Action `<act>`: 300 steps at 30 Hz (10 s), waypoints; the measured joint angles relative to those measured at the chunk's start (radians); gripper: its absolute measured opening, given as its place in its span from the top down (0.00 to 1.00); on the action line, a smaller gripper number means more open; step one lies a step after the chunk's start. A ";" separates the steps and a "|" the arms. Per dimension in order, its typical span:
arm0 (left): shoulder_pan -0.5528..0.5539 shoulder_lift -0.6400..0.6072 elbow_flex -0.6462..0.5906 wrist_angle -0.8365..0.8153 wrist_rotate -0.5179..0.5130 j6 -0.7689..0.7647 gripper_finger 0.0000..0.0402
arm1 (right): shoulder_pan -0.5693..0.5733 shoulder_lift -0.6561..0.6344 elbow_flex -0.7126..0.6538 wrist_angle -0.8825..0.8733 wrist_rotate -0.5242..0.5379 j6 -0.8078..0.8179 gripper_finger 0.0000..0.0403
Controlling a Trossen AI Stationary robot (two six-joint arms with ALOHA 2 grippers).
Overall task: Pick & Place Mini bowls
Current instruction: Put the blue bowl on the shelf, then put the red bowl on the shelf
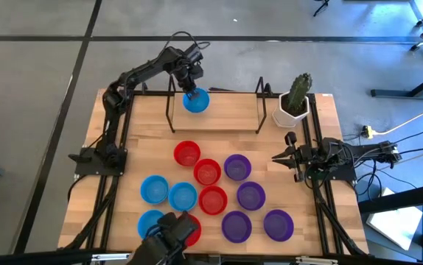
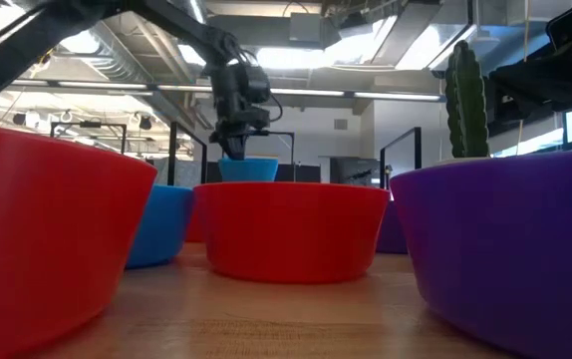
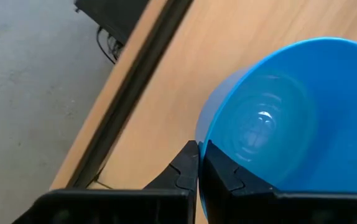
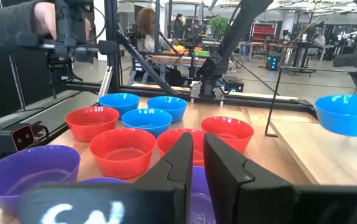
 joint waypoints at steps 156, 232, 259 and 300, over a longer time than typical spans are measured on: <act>-0.617 -2.053 -1.833 1.419 0.104 0.017 1.00 | 0.000 0.000 0.000 0.008 0.000 -0.109 0.90; -0.617 -2.017 -1.807 1.411 0.097 0.045 0.99 | 0.000 0.184 0.062 0.178 0.289 0.088 0.99; -0.617 -2.017 -1.808 1.374 0.097 0.035 0.99 | -0.165 1.679 1.365 -0.584 -0.037 -0.072 0.85; -0.617 -2.017 -1.808 1.357 0.034 0.037 0.99 | -0.190 2.054 1.575 -0.688 -0.132 -0.068 0.55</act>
